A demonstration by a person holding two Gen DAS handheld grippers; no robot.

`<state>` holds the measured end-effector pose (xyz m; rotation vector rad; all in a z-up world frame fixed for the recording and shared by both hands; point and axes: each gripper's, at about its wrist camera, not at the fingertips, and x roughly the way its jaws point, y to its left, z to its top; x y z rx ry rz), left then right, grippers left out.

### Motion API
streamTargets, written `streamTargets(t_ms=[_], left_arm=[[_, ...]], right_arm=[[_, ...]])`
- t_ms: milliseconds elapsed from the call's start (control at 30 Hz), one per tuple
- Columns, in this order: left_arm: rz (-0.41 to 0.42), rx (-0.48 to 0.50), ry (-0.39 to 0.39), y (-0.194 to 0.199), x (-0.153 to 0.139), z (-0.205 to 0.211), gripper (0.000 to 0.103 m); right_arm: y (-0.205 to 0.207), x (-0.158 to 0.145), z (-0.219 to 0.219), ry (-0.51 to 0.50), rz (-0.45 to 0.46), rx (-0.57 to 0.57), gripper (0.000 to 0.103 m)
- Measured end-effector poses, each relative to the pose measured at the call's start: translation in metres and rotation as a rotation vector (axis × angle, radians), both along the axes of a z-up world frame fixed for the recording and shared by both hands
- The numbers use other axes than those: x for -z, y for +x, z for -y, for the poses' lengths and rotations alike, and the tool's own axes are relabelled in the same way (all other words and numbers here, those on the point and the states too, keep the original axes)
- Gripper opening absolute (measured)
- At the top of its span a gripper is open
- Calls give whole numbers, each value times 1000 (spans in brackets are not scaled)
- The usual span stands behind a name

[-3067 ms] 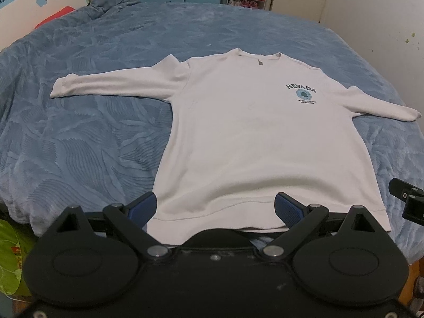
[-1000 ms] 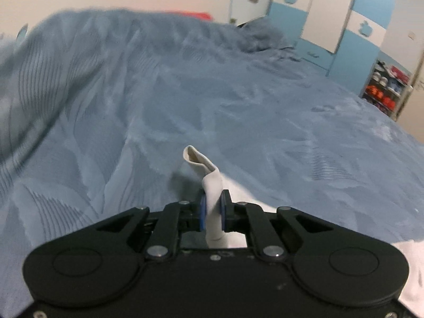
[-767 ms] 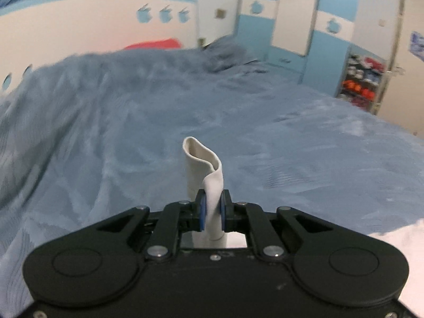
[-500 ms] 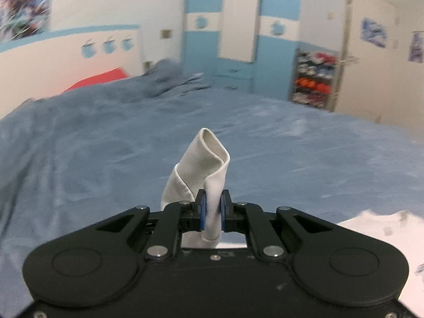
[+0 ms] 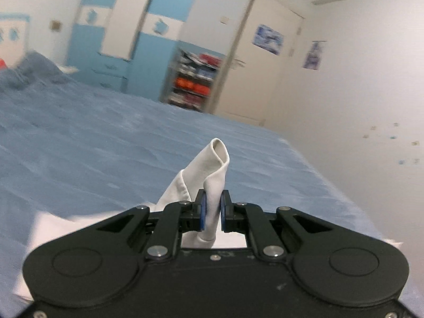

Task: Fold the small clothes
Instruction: 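Lift the sleeve with the left gripper and fold it across the body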

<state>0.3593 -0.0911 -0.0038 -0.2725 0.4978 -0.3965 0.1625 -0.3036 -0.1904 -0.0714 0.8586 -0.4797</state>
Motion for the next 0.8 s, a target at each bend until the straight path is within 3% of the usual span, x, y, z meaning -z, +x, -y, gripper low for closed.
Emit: streamTargets(t_ms=[100, 267, 367, 500, 667, 800], left_arm=[[-66, 102, -32, -1, 16, 38, 12], [-56, 163, 79, -24, 35, 39, 37], [-87, 108, 145, -26, 43, 2, 41], [-137, 17, 322, -47, 58, -34, 48], [-253, -80, 534, -86, 100, -79, 50], [-357, -146, 589, -126, 135, -117, 50]], right_arm=[[0, 5, 2, 31, -1, 0, 103], [0, 9, -7, 40, -7, -25, 103], [0, 8, -11, 47, -6, -38, 103], [-2, 4, -10, 51, 5, -41, 103], [-5, -7, 3, 71, 31, -31, 103], [-11, -18, 41, 90, 136, 2, 103]])
